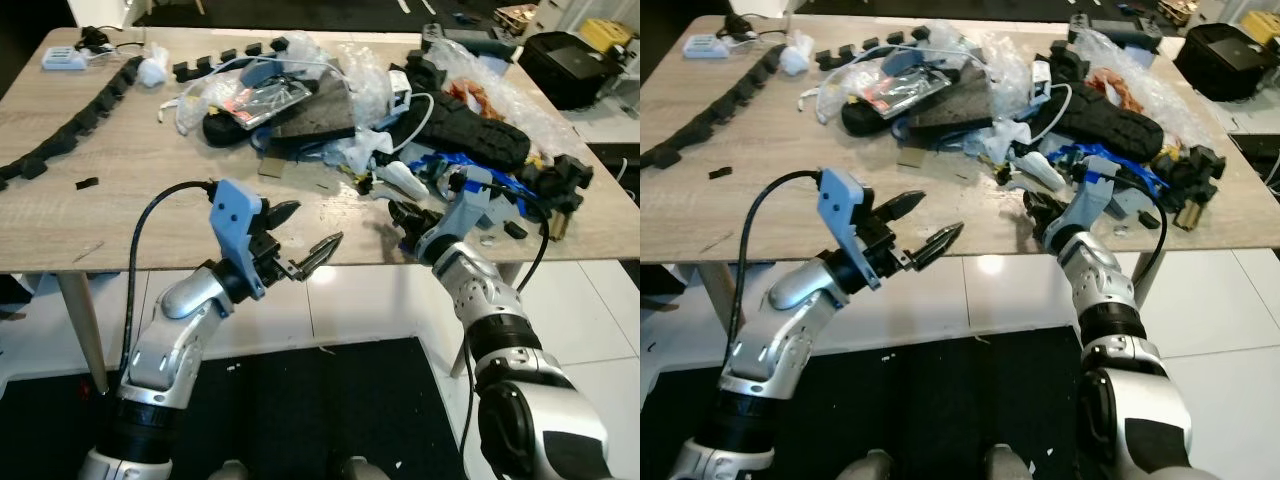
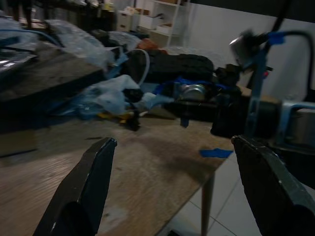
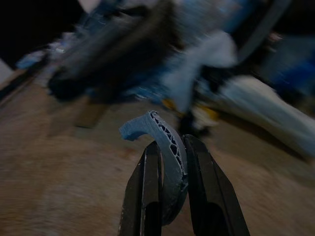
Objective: Picking trash to rubbish bin
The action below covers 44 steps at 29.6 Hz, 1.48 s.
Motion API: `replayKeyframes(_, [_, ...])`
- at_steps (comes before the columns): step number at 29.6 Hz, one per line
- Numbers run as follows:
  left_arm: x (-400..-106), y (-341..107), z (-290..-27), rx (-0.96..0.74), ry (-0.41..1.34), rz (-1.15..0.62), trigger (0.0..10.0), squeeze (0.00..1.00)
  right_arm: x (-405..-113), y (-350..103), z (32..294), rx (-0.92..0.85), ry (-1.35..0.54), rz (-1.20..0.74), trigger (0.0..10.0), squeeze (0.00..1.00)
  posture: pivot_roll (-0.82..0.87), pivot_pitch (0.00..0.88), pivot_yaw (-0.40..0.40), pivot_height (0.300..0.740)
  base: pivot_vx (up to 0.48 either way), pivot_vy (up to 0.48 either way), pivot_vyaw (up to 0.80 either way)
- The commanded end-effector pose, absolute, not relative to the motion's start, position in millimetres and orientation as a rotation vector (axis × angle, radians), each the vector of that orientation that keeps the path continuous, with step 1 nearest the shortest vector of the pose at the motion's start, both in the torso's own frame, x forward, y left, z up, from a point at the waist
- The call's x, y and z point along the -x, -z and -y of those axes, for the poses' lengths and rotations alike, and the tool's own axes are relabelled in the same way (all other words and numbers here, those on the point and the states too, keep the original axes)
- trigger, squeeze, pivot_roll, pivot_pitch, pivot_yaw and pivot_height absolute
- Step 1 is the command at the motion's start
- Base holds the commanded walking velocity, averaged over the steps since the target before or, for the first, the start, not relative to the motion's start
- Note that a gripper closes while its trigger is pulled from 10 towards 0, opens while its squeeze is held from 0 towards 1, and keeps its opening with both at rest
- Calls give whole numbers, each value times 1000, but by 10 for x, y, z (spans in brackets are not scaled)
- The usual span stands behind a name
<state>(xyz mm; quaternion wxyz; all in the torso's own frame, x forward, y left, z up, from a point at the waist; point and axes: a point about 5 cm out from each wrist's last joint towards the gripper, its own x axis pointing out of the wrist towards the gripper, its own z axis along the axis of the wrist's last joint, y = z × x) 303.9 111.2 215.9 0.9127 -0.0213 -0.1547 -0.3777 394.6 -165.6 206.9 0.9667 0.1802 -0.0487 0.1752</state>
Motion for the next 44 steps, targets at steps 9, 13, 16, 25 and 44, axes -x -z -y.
replayKeyframes(9, [-3051,-2099,-1562,119,451,301,10000,0,-3789,-2222,1418,1,-461,208,10000,0,27,185,-42,740,0,0,0])
replayKeyframes(13, [-3057,-2065,-1717,121,259,307,10000,0,-3742,-2368,1456,116,-408,311,10000,0,29,182,-43,740,0,0,0])
replayKeyframes(16, [-2993,-2035,-1909,128,102,324,10000,0,-3608,-2427,1454,176,-409,355,10000,0,27,173,-42,740,0,0,0])
replayKeyframes(25, [-2832,-1939,-2048,128,19,254,10000,0,-3426,-2184,1848,13,-195,295,10000,0,31,161,-38,740,0,0,0])
replayKeyframes(44, [-2803,-1768,-1830,108,26,221,10000,0,-3282,-1811,1574,-54,-164,253,10000,0,32,113,-39,740,0,0,0])
